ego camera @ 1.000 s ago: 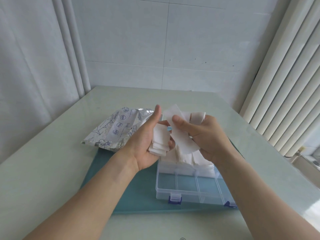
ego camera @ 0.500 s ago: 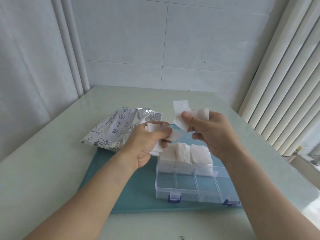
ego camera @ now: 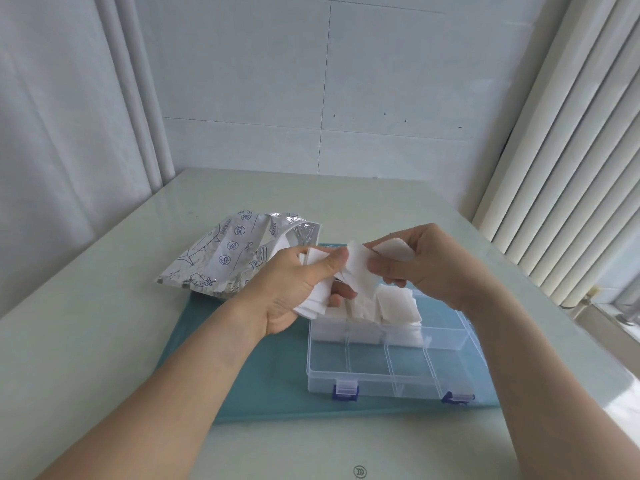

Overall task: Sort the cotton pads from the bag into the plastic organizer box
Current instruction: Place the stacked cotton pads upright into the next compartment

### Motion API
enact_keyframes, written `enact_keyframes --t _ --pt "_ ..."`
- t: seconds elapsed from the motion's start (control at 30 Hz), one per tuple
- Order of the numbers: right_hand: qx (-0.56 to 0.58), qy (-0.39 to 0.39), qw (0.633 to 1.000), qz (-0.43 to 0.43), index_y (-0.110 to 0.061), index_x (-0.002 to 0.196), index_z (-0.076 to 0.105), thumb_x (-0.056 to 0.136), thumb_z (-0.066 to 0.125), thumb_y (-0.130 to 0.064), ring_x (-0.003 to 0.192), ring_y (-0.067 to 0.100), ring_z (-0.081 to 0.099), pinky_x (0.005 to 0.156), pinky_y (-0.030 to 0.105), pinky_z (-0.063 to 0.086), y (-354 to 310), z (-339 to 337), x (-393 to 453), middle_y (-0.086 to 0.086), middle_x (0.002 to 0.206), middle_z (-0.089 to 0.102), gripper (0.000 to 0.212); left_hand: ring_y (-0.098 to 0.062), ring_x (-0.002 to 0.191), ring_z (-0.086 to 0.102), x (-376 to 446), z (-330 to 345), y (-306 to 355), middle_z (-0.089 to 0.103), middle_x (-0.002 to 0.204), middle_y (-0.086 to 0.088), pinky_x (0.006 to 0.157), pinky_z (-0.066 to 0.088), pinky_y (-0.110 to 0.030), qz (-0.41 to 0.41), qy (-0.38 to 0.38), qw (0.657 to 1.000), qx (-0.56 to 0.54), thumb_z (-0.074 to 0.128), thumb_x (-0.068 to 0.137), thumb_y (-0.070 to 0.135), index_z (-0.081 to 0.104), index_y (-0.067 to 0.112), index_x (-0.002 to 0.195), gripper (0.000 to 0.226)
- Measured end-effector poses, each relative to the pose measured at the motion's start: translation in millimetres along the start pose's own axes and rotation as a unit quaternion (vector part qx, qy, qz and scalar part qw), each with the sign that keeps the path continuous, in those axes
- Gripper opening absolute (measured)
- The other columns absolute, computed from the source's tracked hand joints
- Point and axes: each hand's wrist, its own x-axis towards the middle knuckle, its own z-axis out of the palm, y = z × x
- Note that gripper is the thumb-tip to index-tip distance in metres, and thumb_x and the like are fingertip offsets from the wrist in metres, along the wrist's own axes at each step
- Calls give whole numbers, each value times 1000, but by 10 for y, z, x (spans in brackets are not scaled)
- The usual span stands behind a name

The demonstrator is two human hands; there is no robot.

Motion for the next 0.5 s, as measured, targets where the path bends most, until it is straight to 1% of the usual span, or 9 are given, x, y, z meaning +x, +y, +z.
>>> enact_keyframes --t 0.07,0.1,0.17,0.2,0.27,0.33,0.4,0.47,0.5 --pt "-2 25 1000 1 -25 95 80 84 80 -15 57 14 52 61 32 43 -8 16 3 5 65 68 15 -27 69 70 3 6 9 69 85 -21 56 52 -27 -2 -1 1000 -8 65 91 25 62 -4 106 33" --pt "8 37 999 1 -21 95 79 83 80 -14 55 13 52 60 30 43 -18 21 2 4 65 69 14 -29 70 71 4 6 16 69 84 -20 56 52 -27 -2 3 1000 -17 63 94 21 63 -3 104 26" --pt "29 49 998 5 -15 88 78 84 78 -14 54 16 50 58 29 42 -22 22 3 6 63 68 4 -30 68 70 10 -2 24 70 84 -18 54 54 -28 5 18 999 -35 61 95 10 65 -2 102 15" --pt "36 54 998 9 -13 85 77 85 77 -14 54 17 49 58 29 41 -22 24 2 7 62 67 1 -28 66 69 15 -6 22 71 86 -17 54 54 -28 11 25 999 -41 61 94 6 68 -1 103 14" --pt "41 65 997 19 -9 81 76 86 76 -15 53 19 48 58 30 41 -11 36 5 7 59 65 8 -26 64 68 21 -8 14 72 88 -16 54 55 -28 25 40 998 -48 61 92 1 71 1 104 16" --pt "35 71 996 38 -7 79 74 86 76 -18 51 19 48 59 32 42 -3 50 17 6 57 64 14 -23 59 66 30 2 2 72 85 -14 53 54 -27 38 63 996 -50 63 90 -3 72 2 102 16" --pt "20 61 996 63 -10 77 73 86 76 -26 50 19 47 60 31 41 8 57 23 6 56 63 18 -21 57 66 45 8 -23 71 82 -13 53 54 -27 46 88 994 -47 66 88 -5 72 3 99 15" --pt "10 31 996 88 -14 76 74 83 77 -35 51 20 47 59 30 40 18 55 19 6 55 61 23 -21 60 67 55 12 -40 72 82 -12 53 55 -28 61 106 992 -36 67 86 -5 73 4 97 15" --pt "15 12 995 96 -13 75 75 82 78 -37 51 20 46 56 29 40 25 57 17 5 54 59 25 -21 61 68 55 14 -43 72 81 -12 53 55 -28 69 113 991 -28 68 86 -4 73 5 96 15"
